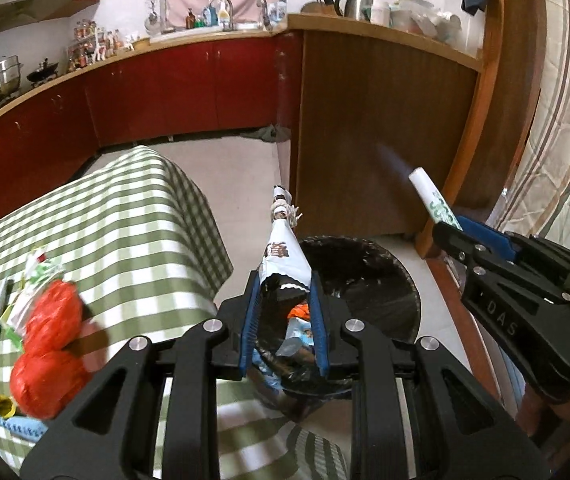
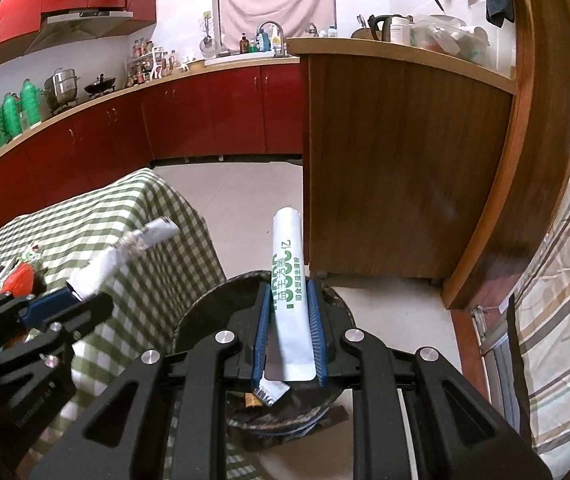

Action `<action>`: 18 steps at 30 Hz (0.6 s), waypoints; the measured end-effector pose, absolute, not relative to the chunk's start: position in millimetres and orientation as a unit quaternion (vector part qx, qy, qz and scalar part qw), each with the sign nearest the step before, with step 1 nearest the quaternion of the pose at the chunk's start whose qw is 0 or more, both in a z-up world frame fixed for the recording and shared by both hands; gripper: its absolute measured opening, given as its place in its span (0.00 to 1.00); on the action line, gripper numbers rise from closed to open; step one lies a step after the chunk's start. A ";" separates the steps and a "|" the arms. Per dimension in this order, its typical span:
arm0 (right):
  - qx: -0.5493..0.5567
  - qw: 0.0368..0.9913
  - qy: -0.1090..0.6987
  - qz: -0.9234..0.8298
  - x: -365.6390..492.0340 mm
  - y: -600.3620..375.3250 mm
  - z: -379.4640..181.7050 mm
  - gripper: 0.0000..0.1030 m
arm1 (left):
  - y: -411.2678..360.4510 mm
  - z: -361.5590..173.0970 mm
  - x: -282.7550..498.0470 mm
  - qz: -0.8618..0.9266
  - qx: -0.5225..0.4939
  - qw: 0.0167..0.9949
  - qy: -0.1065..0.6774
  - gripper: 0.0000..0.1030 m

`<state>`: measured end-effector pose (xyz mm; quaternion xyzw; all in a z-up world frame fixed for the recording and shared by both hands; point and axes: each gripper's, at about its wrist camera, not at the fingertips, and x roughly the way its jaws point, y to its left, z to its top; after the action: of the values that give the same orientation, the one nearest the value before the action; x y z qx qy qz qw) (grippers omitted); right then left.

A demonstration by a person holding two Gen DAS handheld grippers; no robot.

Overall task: Collect trash
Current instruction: 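Carry both tubes over the black bin and open both grippers to drop them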

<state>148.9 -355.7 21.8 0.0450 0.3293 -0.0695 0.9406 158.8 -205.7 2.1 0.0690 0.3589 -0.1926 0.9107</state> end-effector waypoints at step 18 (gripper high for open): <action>0.070 0.934 0.344 -0.065 147.6 -365.3 7.2 0.39 | -193.7 0.2 164.2 -0.177 0.033 0.904 0.388 0.52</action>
<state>147.6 -365.3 7.2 0.0697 0.3440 -0.0649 0.9341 164.2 -193.7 0.2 0.0325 0.3880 -0.1766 0.9040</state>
